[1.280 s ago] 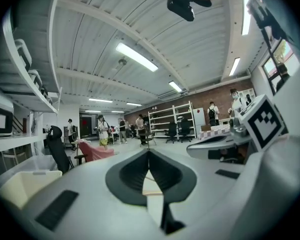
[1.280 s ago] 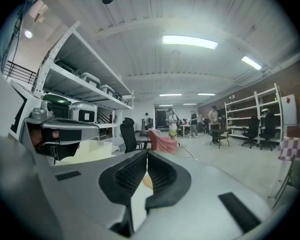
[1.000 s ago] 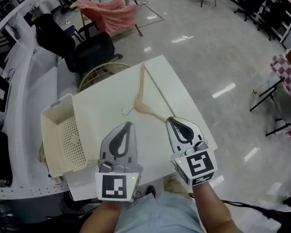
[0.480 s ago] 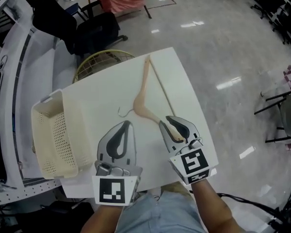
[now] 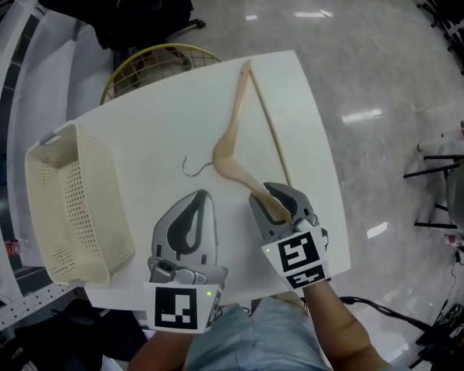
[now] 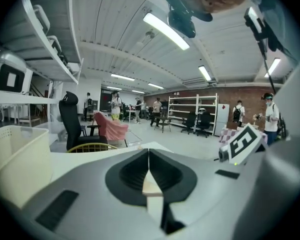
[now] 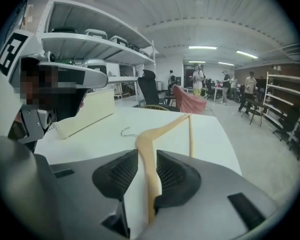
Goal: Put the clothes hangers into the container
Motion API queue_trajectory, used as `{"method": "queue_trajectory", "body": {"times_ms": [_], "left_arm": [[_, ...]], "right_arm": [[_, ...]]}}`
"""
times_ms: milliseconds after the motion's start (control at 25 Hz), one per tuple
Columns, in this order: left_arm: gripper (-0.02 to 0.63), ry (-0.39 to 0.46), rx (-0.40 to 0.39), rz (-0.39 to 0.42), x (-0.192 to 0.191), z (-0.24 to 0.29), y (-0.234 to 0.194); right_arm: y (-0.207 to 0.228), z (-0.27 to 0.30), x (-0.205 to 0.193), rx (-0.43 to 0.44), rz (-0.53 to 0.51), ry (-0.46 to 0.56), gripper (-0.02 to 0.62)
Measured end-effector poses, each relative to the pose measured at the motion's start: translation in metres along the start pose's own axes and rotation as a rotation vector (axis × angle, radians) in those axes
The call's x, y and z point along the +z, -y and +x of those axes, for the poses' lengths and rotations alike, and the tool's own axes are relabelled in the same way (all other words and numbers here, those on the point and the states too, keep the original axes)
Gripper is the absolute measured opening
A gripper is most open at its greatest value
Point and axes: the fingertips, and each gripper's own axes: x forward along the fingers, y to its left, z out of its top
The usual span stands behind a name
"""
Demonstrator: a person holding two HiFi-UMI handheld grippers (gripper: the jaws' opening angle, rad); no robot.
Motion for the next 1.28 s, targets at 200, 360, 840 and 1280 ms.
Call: {"method": "queue_trajectory", "body": {"times_ms": [200,360,840,1280], "left_arm": [[0.012,-0.021,0.010,-0.035,-0.014,0.004,-0.006],[0.011,-0.049,0.018,-0.093,-0.019,0.007,-0.010],[0.011,-0.060,0.038,-0.124,-0.028,0.005,-0.024],[0.012,-0.038,0.085,-0.105,-0.024,-0.025,-0.034]], "right_arm": [[-0.001,0.013,-0.015,-0.003,-0.027,-0.090,0.132],[0.000,0.022,-0.023,0.001,-0.028,-0.142,0.144],[0.002,0.036,-0.037,0.013,-0.042,-0.247,0.120],[-0.003,0.028,-0.016,-0.013,-0.002,-0.149,0.086]]}}
